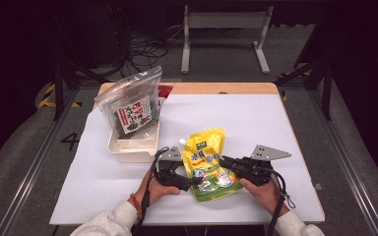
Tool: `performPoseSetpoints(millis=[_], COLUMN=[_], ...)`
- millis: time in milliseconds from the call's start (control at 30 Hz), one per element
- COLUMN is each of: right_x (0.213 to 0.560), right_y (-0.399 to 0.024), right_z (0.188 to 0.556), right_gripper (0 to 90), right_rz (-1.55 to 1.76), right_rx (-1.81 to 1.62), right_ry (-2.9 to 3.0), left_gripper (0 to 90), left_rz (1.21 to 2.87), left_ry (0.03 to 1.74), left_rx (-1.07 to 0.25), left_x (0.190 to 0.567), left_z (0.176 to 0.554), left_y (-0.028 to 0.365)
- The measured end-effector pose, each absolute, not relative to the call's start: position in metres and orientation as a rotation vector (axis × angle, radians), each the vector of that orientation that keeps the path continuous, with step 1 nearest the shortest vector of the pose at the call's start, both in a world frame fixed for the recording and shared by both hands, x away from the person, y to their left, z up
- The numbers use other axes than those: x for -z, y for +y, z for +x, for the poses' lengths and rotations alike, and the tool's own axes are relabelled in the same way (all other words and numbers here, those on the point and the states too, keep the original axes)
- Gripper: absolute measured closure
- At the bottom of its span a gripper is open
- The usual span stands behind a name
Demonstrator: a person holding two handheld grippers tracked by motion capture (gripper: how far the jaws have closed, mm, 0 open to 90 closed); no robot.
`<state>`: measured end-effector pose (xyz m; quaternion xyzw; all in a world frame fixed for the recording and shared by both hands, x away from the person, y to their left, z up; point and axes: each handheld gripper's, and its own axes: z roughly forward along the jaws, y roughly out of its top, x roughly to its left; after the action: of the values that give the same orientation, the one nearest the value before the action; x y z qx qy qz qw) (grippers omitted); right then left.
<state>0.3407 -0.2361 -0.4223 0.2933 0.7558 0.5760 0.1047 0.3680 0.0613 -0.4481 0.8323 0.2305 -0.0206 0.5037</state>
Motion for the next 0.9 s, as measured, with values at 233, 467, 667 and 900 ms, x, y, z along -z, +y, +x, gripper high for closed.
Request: performPoseSetpoints(millis=[233, 467, 667, 900], right_x=[0.422, 0.418, 0.413, 0.404], right_y=[-0.23, -0.224, -0.221, -0.223], right_z=[0.338, 0.334, 0.332, 0.324], right_gripper=[80.2, 79.4, 78.1, 68.3], right_rz=[0.812, 0.784, 0.783, 0.758], right_rx=[-1.692, -1.664, -1.65, -1.649], right_ry=[2.241, 2.234, 2.207, 2.2], left_gripper=[46.3, 65.5, 77.2, 81.2], left_rz=[1.941, 1.945, 1.935, 1.94], left_ry=[0.453, 0.429, 0.407, 0.388], left_rx=[-0.055, -0.122, -0.124, -0.131], left_x=[0.431, 0.422, 0.415, 0.41], left_z=[0.357, 0.353, 0.35, 0.348], left_y=[0.07, 0.075, 0.078, 0.085])
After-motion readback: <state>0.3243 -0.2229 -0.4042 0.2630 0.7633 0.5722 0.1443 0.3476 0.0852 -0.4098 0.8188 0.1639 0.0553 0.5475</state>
